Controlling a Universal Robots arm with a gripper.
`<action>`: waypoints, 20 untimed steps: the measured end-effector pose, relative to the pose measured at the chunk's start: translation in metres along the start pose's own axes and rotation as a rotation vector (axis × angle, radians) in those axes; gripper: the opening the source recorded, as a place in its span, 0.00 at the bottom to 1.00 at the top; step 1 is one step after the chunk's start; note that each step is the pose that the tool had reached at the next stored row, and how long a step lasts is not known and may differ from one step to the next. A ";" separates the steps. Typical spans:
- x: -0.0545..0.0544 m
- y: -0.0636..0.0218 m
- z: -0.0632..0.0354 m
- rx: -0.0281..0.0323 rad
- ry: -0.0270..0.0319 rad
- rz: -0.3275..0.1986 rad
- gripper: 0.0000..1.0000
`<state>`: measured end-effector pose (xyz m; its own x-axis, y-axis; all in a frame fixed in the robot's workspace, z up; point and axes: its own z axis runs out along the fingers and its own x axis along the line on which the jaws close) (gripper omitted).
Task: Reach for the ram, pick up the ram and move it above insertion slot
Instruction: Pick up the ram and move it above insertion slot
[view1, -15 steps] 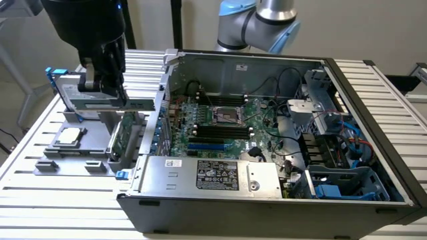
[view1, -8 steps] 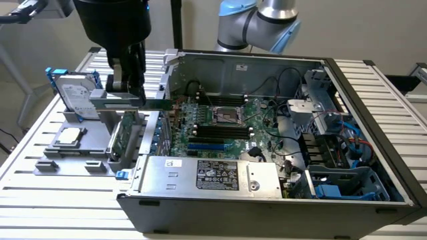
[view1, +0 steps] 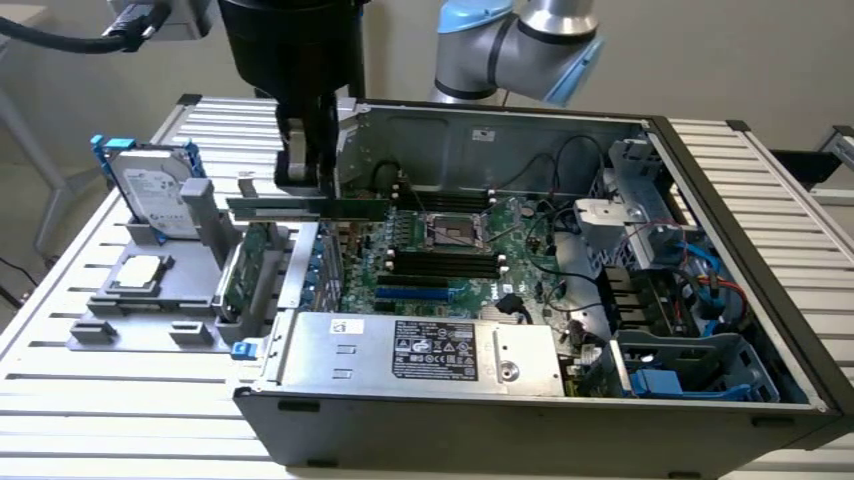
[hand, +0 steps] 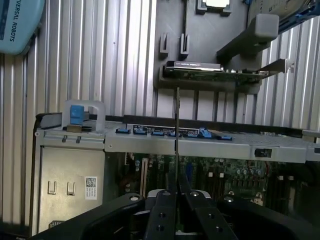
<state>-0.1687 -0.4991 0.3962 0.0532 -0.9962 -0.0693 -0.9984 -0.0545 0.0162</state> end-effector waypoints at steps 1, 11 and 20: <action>0.000 -0.0045 0.0000 0.0002 -0.0004 0.000 0.13; -0.001 -0.0502 -0.0005 0.0001 -0.0008 0.000 0.13; -0.019 -0.0838 0.0047 0.0000 -0.0006 0.000 0.13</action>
<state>-0.0862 -0.4752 0.3915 0.0533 -0.9961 -0.0699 -0.9984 -0.0545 0.0162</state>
